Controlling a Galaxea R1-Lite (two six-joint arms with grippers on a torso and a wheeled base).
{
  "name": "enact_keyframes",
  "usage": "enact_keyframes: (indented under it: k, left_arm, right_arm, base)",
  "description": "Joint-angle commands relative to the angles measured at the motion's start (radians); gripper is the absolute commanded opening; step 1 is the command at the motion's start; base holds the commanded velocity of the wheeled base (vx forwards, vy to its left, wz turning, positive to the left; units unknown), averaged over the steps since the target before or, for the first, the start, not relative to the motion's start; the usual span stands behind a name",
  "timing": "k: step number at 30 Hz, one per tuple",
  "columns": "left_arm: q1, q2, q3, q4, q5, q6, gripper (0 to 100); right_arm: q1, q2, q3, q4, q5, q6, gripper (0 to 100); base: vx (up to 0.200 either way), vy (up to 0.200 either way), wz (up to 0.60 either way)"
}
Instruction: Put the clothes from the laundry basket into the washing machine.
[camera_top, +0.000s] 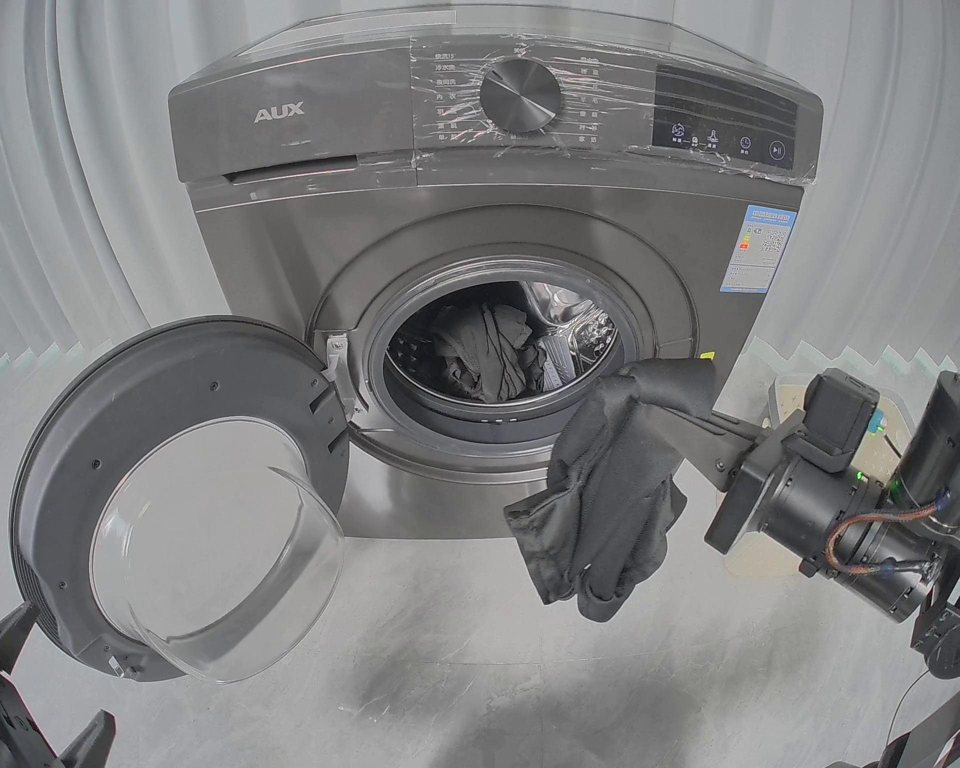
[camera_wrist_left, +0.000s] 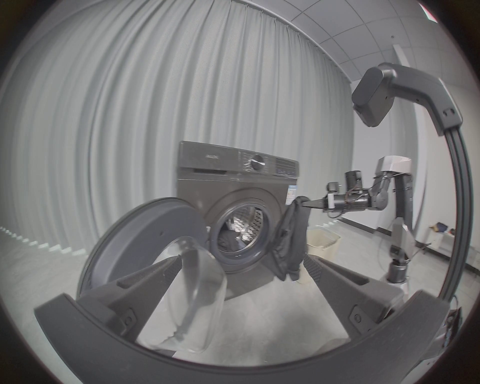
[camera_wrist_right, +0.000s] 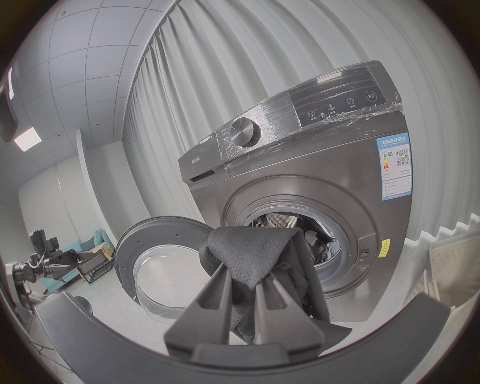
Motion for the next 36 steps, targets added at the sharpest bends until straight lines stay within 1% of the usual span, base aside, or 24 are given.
enact_keyframes:
  k: [1, 2, 3, 4, 6, 9, 10, 11, 12, 14, 19, 23, 27, 31, 32, 34, 36]
  left_arm:
    - [-0.052, 0.505, -0.148, -0.104, -0.179, 0.008, 100]
    - [-0.052, 0.505, -0.148, -0.104, -0.179, 0.008, 100]
    - [-0.087, 0.602, -0.161, -0.156, -0.184, 0.017, 100]
    - [-0.121, 0.697, -0.171, -0.23, -0.177, 0.02, 100]
    - [-0.153, 0.806, -0.173, -0.323, -0.156, 0.023, 100]
    - [-0.21, 0.935, -0.178, -0.405, -0.124, 0.026, 100]
    - [-0.231, 0.965, -0.181, -0.419, -0.118, 0.026, 100]
    - [-0.231, 0.965, -0.181, -0.419, -0.118, 0.026, 100]
    - [-0.267, 1.035, -0.194, -0.44, -0.107, 0.026, 100]
    - [-0.29, 1.09, -0.205, -0.451, -0.108, 0.028, 100]
    - [-0.372, 1.217, -0.256, -0.474, -0.116, 0.026, 100]
    - [-0.397, 1.294, -0.316, -0.475, -0.121, 0.026, 100]
    - [-0.402, 1.369, -0.356, -0.483, -0.122, 0.026, 100]
    - [-0.409, 1.423, -0.362, -0.543, -0.125, 0.025, 100]
    - [-0.415, 1.449, -0.362, -0.581, -0.125, 0.023, 100]
    - [-0.426, 1.479, -0.365, -0.618, -0.121, 0.02, 100]
    - [-0.434, 1.493, -0.365, -0.633, -0.121, 0.02, 100]
  right_arm:
    - [0.028, 0.11, -0.082, -0.026, 0.003, 0.026, 0]
    - [0.028, 0.11, -0.082, -0.026, 0.003, 0.026, 0]
    - [0.028, 0.125, -0.1, -0.026, 0.004, 0.038, 0]
    - [0.028, 0.139, -0.117, -0.028, 0.003, 0.041, 0]
    - [0.028, 0.15, -0.139, -0.028, 0.001, 0.043, 0]
    - [0.029, 0.16, -0.175, -0.026, -0.01, 0.043, 0]
    - [0.029, 0.165, -0.186, -0.026, -0.011, 0.043, 0]
    - [0.029, 0.165, -0.186, -0.026, -0.011, 0.043, 0]
    - [0.028, 0.174, -0.203, -0.025, -0.014, 0.043, 0]
    - [0.023, 0.187, -0.217, -0.025, -0.014, 0.043, 0]
    - [0.023, 0.206, -0.234, -0.023, -0.019, 0.04, 0]
    - [0.026, 0.22, -0.241, -0.025, -0.019, 0.04, 0]
    - [0.028, 0.225, -0.241, -0.025, -0.019, 0.038, 0]
    - [0.029, 0.225, -0.24, -0.025, -0.019, 0.038, 0]
    - [0.028, 0.225, -0.241, -0.025, -0.019, 0.035, 0]
    - [0.029, 0.225, -0.241, -0.025, -0.019, 0.035, 0]
    - [0.029, 0.225, -0.241, -0.025, -0.019, 0.035, 0]
  base:
    - [0.0, 0.0, 0.0]
    - [0.0, 0.0, 0.0]
    - [0.0, 0.0, 0.0]
    - [0.0, 0.0, 0.0]
    - [0.0, 0.0, 0.0]
    - [0.0, 0.0, 0.0]
    - [0.0, 0.0, 0.0]
    - [0.0, 0.0, 0.0]
    - [0.0, 0.0, 0.0]
    - [0.0, 0.0, 0.0]
    - [0.0, 0.0, 0.0]
    - [0.0, 0.0, 0.0]
    - [0.0, 0.0, 0.0]
    - [0.0, 0.0, 0.0]
    - [0.0, 0.0, 0.0]
    - [0.0, 0.0, 0.0]
    - [0.0, 0.0, 0.0]
